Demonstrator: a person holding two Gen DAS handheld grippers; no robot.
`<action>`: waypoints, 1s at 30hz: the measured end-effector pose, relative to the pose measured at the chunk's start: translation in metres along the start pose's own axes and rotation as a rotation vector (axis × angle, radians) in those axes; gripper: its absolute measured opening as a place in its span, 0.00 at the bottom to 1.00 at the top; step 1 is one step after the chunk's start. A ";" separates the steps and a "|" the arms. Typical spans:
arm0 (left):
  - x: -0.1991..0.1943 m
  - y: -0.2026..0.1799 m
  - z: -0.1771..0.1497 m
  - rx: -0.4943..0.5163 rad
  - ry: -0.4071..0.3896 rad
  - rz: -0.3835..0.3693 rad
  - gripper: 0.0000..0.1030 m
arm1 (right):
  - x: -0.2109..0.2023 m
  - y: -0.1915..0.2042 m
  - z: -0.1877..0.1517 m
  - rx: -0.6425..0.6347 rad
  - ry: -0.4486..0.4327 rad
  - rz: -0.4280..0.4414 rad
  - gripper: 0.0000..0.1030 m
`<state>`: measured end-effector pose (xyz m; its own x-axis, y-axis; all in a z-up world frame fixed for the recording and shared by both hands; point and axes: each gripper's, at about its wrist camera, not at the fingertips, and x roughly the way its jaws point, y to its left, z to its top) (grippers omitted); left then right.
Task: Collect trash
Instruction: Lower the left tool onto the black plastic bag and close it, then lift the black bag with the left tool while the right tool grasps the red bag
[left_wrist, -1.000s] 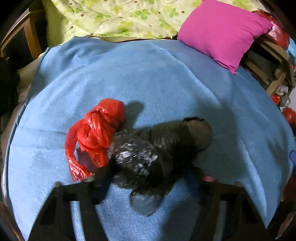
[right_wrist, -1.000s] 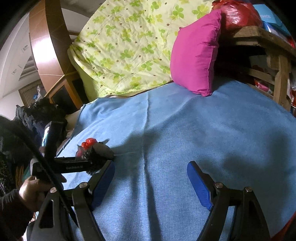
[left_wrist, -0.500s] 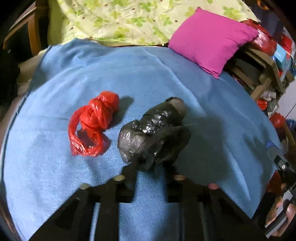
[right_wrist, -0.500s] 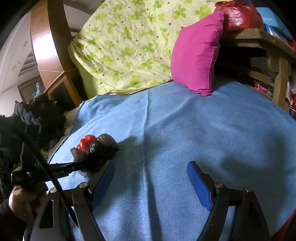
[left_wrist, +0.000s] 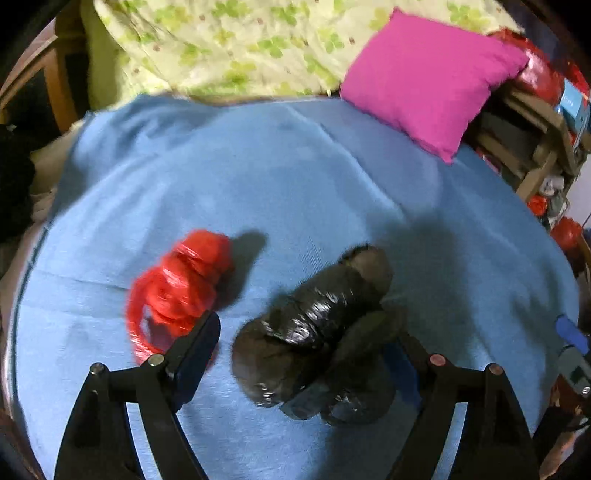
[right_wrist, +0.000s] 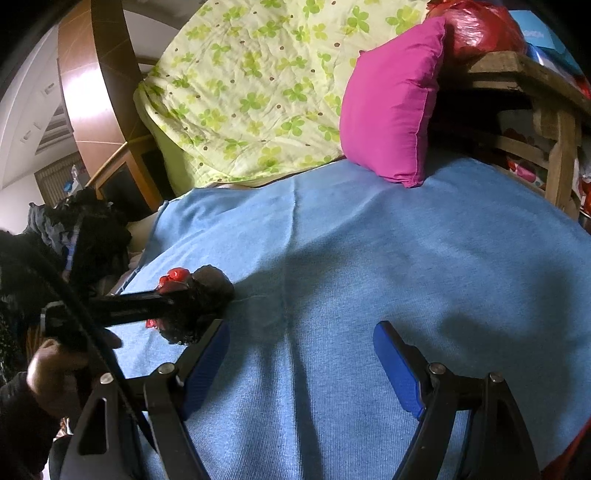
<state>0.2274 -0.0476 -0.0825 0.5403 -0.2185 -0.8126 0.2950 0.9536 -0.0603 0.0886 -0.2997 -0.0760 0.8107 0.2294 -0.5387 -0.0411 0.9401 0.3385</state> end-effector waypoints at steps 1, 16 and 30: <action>0.008 -0.001 -0.002 -0.008 0.037 -0.012 0.83 | 0.000 0.000 0.000 -0.002 0.001 0.000 0.81; -0.054 0.025 -0.063 -0.183 -0.070 -0.107 0.31 | 0.003 0.011 -0.005 -0.063 0.015 -0.041 0.81; -0.089 0.116 -0.110 -0.531 -0.175 0.240 0.30 | 0.006 0.049 0.000 -0.171 0.067 -0.036 0.81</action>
<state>0.1266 0.1058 -0.0807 0.6777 0.0276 -0.7348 -0.2606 0.9435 -0.2049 0.0915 -0.2521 -0.0632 0.7731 0.2056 -0.6001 -0.1161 0.9759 0.1847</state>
